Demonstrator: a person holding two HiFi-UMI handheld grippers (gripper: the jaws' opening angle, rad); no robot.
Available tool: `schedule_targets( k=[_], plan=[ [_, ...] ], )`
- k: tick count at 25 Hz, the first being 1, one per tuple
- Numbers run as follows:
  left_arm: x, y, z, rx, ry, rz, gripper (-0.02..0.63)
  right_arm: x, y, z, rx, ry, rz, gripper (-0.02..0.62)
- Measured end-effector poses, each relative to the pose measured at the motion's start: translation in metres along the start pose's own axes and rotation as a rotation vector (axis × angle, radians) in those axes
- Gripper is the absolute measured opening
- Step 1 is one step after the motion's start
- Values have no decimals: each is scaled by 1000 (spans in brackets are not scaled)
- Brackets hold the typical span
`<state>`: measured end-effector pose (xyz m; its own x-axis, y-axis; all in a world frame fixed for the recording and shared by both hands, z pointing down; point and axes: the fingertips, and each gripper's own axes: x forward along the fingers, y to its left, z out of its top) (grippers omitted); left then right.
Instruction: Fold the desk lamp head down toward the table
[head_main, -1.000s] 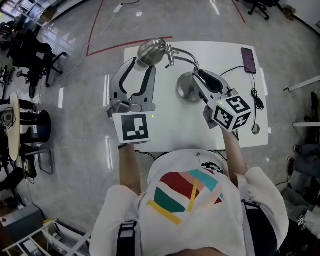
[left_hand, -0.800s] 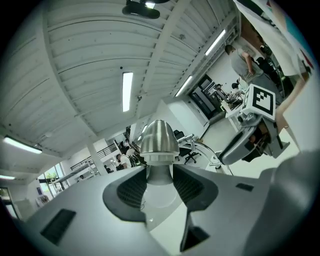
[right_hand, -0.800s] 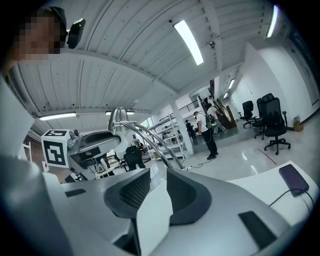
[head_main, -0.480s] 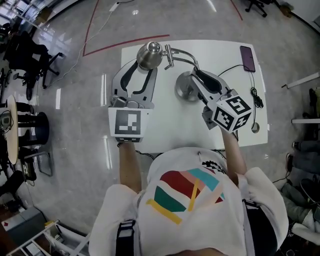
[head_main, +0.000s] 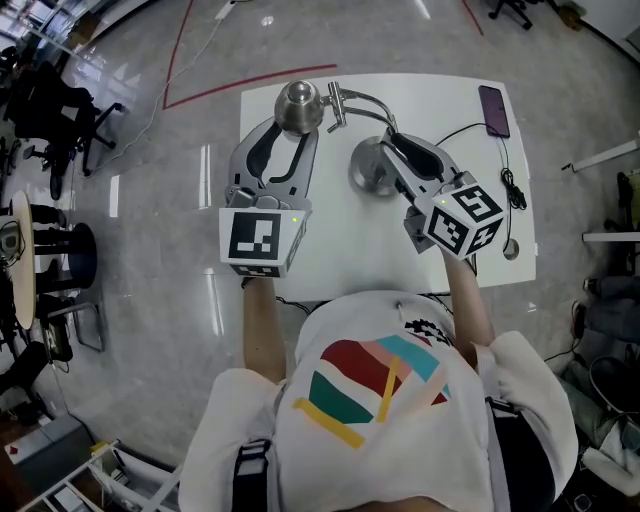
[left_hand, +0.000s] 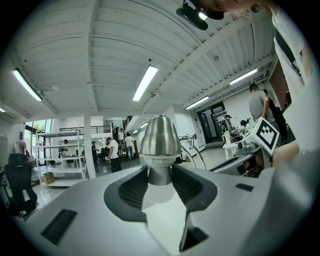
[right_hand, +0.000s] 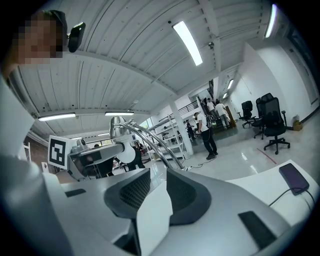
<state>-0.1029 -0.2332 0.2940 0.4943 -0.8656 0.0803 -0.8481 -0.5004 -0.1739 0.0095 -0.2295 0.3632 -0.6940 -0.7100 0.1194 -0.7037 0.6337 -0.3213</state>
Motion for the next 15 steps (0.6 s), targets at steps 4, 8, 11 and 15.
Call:
schedule_targets(
  k=[4, 8, 11, 15],
  plan=[
    [-6, 4, -7, -45, 5, 27, 185, -8, -4, -2, -73, 38, -33, 104],
    [-10, 9, -13, -40, 28, 26, 186, -4, -2, -3, -205, 87, -67, 104],
    [-3, 2, -7, -21, 18, 5, 186, 2, 3, 5, -369, 121, -86, 104],
    [1, -7, 1, -5, 12, -11, 186, 2, 23, 41, -633, 69, -120, 104]
  ],
)
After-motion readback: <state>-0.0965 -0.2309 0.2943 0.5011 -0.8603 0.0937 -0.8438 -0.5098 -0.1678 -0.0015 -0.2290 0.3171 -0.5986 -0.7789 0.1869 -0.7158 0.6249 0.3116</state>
